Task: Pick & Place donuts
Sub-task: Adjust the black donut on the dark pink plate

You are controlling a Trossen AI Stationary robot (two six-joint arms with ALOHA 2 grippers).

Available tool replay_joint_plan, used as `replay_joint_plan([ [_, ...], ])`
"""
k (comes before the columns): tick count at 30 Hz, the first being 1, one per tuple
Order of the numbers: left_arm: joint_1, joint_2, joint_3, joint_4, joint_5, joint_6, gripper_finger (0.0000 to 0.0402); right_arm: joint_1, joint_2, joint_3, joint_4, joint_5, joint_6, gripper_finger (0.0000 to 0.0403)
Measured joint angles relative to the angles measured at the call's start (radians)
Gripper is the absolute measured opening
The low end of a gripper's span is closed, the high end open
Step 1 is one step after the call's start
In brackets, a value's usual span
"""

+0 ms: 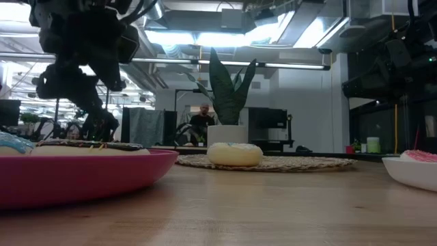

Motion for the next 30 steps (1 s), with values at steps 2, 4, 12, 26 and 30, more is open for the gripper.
replay_joint_plan([
  [2,0.000,0.020,0.000,0.009,0.008,0.001,0.0235,0.000,0.000,0.000,0.000,0.000,0.001,0.0140],
  [4,-0.003,0.039,0.000,0.032,0.017,0.008,0.0235,0.000,0.000,0.000,0.000,0.000,0.000,0.0140],
  [12,-0.016,0.114,0.050,0.057,0.030,0.062,0.0235,0.000,0.000,0.000,0.000,0.000,0.001,0.0140],
  [26,-0.028,0.267,0.155,0.059,0.105,0.163,0.0235,0.000,0.000,0.000,0.000,0.000,0.001,0.0140],
  [30,-0.031,0.297,0.172,0.059,0.130,0.173,0.0235,0.000,0.000,0.000,0.000,0.000,0.000,0.0140],
])
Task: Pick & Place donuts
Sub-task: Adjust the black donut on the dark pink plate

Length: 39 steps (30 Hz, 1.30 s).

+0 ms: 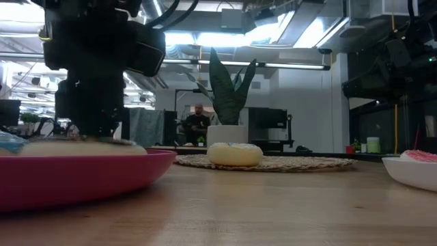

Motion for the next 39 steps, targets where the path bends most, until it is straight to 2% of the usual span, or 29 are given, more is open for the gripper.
replay_joint_plan([
  [6,-0.022,0.020,0.021,-0.001,0.043,-0.007,0.0235,0.000,0.000,0.000,0.000,0.000,0.001,0.0140],
  [29,-0.015,0.017,0.024,-0.039,0.047,-0.010,0.0235,0.000,0.000,0.000,0.000,0.000,0.000,0.0140],
  [39,-0.007,-0.046,0.024,-0.077,0.051,0.000,0.0235,0.000,0.000,0.000,0.000,0.000,0.000,0.0140],
])
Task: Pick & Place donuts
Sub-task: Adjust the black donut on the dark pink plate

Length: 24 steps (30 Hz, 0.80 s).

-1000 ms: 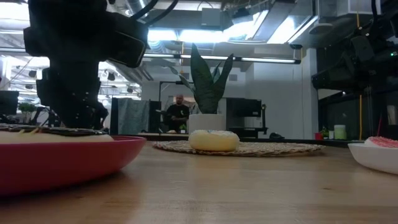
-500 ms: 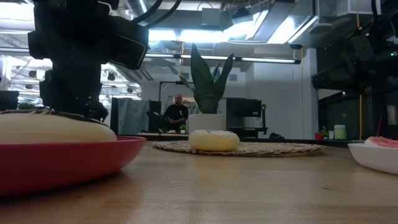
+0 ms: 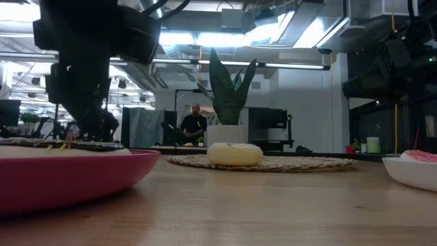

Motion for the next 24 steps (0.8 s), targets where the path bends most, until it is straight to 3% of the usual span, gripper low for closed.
replay_joint_plan([
  [10,-0.024,-0.002,0.000,-0.074,-0.097,0.000,0.0235,0.000,0.000,0.000,0.000,0.000,0.000,0.0140],
  [24,-0.052,0.084,0.040,-0.067,-0.105,0.007,0.0235,0.000,0.000,0.000,0.000,0.000,0.000,0.0140],
])
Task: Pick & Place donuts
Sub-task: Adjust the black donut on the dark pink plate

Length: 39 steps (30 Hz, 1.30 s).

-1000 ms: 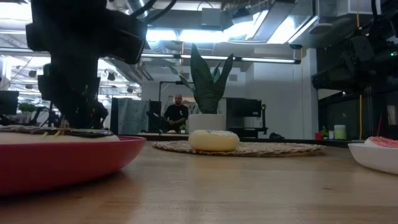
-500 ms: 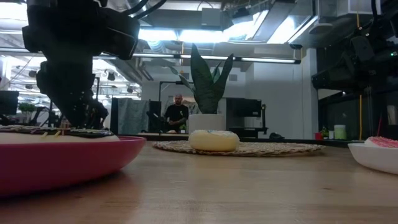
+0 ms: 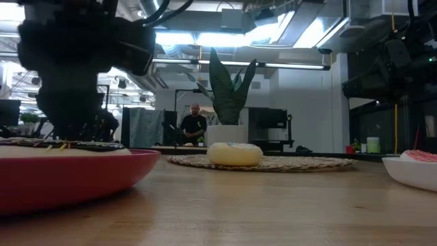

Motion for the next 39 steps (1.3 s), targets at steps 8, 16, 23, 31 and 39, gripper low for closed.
replay_joint_plan([
  [8,-0.013,0.030,-0.001,0.000,0.002,0.000,0.0235,0.000,0.000,0.000,0.000,0.000,0.001,0.0140],
  [16,-0.018,0.034,-0.001,-0.004,0.002,0.023,0.0232,0.000,0.000,0.000,0.000,0.000,0.000,0.0140],
  [23,-0.015,0.034,-0.001,-0.006,0.002,0.045,0.0175,0.000,0.000,0.000,0.000,0.000,0.001,0.0140],
  [31,-0.008,0.030,-0.001,-0.008,0.001,0.045,0.0096,0.000,0.000,0.000,0.000,0.000,0.000,0.0140],
  [39,0.012,0.030,0.064,-0.079,0.002,0.111,0.0058,0.000,0.000,0.000,0.000,0.000,0.000,0.0140],
])
